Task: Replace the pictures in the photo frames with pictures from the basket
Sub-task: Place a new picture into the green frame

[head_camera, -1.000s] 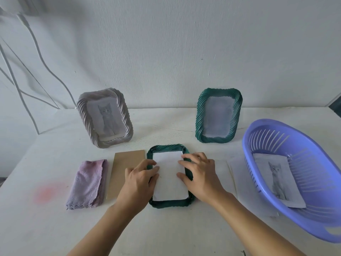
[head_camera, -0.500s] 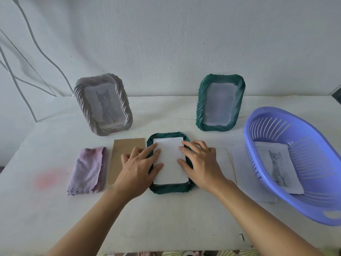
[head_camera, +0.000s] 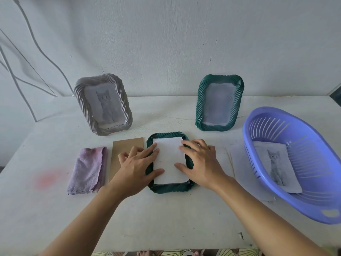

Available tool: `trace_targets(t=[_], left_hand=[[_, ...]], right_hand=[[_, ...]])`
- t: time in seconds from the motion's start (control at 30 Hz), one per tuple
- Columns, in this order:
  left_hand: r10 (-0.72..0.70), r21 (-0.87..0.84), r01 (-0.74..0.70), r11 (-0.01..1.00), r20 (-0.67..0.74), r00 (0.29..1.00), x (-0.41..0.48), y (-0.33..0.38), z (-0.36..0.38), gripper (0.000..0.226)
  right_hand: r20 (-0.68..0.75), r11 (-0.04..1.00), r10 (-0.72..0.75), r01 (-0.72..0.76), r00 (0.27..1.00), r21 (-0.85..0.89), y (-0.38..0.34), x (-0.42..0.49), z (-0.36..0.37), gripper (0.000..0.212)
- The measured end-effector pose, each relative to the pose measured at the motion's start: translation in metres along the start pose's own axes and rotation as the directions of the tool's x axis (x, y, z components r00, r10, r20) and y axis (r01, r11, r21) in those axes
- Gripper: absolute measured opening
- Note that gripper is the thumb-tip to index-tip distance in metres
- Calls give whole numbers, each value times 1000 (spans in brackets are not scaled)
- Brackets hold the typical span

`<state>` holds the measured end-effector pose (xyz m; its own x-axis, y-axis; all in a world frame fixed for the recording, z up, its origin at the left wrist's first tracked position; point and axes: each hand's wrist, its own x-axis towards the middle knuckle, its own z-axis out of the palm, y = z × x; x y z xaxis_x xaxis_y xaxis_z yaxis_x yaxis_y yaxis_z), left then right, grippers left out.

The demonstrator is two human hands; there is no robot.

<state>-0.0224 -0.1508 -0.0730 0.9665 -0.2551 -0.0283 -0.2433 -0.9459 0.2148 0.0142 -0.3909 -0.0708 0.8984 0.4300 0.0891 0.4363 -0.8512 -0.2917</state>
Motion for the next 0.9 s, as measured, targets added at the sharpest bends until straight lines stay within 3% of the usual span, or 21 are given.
trace_targets(t=[0.67,0.73,0.8,0.9], left_hand=[[-33,-77,31,997,-26,999,-4,4,-12,81],[-54,-114,46,992,-72,996,-6,2,-17,72],[-131,-238,79,968,-214,968,-10,-3,-25,49],[-344,-339,208,917,-414,843,-20,-20,-38,10]], right_hand=[[-37,996,50,-47,998,79,-6,-2,-3,61],[-128,987,79,-59,989,148,-12,0,-3,55],[-220,961,109,-46,969,271,-21,3,-2,39],[-302,912,88,46,949,408,-45,11,-1,18]])
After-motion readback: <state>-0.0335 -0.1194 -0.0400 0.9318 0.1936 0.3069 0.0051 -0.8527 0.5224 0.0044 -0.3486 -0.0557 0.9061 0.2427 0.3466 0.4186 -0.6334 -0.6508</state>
